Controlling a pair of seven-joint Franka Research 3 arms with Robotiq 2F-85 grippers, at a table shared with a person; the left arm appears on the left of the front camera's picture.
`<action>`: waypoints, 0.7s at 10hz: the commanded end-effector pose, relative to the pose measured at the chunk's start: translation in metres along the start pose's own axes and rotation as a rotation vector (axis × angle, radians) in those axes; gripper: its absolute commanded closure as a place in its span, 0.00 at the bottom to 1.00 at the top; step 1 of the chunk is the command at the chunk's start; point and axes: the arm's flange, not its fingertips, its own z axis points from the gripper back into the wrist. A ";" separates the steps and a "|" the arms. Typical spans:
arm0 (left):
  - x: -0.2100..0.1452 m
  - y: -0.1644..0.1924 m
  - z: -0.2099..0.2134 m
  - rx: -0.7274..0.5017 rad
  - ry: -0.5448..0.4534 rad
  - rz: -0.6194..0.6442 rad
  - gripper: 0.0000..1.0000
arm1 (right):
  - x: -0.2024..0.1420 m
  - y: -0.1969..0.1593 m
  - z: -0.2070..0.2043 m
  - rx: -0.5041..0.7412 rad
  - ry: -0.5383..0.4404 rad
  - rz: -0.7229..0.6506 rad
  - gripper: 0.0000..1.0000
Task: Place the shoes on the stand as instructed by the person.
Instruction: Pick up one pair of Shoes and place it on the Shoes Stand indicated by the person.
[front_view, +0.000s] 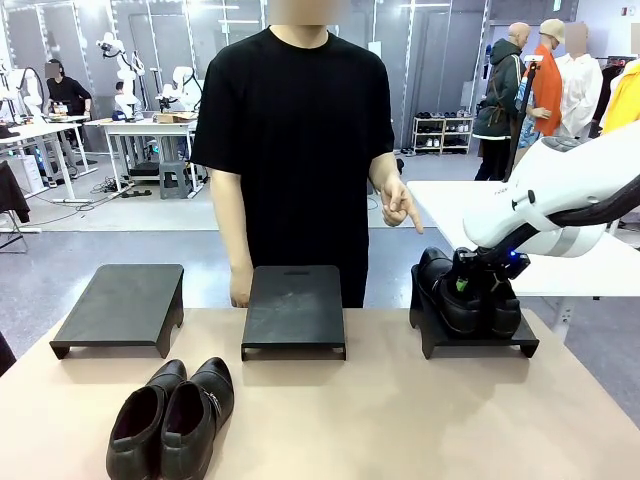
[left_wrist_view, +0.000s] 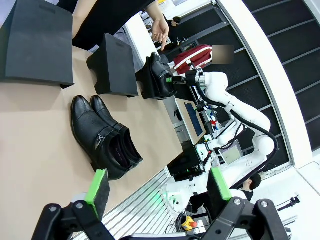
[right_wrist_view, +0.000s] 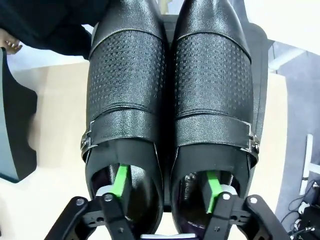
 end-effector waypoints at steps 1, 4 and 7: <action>0.001 0.000 0.002 -0.018 -0.005 -0.010 0.00 | 0.002 -0.005 -0.001 0.017 -0.004 0.008 0.00; 0.001 0.000 0.002 -0.018 -0.005 -0.010 0.00 | 0.004 -0.006 0.015 -0.017 -0.047 0.013 0.00; 0.001 0.000 0.002 -0.018 -0.005 -0.010 0.00 | 0.000 0.000 0.000 0.000 -0.001 -0.001 0.00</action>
